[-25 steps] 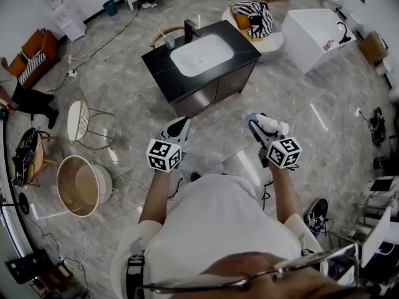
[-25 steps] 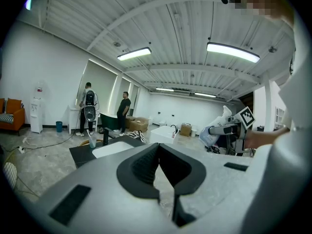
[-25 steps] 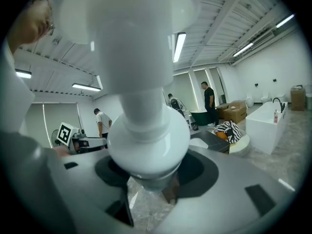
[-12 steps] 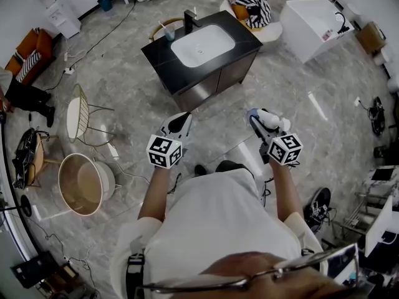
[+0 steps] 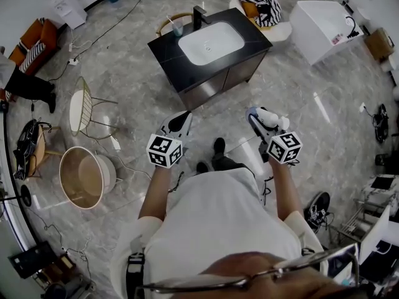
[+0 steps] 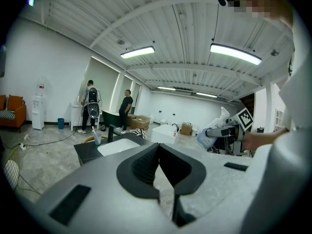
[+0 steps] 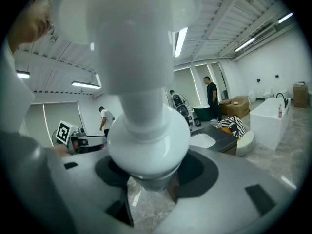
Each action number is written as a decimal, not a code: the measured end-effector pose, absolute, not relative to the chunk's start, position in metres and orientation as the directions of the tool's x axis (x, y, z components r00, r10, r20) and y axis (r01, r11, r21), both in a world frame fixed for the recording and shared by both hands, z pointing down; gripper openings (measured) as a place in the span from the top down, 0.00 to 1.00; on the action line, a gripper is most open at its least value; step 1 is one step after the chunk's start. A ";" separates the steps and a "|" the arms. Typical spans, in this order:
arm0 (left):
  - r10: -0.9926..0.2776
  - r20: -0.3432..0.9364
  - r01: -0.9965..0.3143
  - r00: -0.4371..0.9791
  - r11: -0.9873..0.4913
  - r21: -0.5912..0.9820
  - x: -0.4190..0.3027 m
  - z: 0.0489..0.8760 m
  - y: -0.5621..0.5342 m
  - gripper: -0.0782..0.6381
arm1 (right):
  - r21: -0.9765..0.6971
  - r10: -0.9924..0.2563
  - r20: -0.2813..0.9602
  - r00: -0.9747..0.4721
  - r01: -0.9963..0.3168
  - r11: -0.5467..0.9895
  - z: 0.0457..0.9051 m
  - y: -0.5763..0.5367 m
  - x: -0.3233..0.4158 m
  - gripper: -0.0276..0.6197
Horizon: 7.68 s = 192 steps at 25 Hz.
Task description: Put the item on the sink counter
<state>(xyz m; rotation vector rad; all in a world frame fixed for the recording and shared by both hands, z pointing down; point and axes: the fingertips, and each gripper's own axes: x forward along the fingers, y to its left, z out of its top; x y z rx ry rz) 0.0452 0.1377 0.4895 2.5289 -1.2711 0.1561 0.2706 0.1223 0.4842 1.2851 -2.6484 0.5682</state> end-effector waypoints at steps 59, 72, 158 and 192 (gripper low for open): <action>-0.819 0.333 -0.881 0.467 -0.398 0.256 -0.109 0.546 -0.186 0.89 | -0.229 -0.563 0.395 -0.726 -0.671 0.705 0.537 -0.248 0.089 0.57; -0.796 0.350 -0.867 0.494 -0.421 0.267 -0.151 0.568 -0.224 0.89 | -0.181 -0.534 0.449 -0.716 -0.658 0.731 0.562 -0.304 0.015 0.57; -0.905 0.416 -0.965 0.090 0.024 0.260 -0.134 0.583 -0.206 0.89 | -0.127 -0.215 0.541 -0.813 -0.332 0.935 0.674 -0.369 -0.078 0.65; -0.921 0.243 -0.944 0.303 -0.256 0.207 -0.096 0.502 -0.067 0.89 | -0.077 -0.515 0.334 -0.789 -0.568 0.820 0.506 -0.156 0.068 0.89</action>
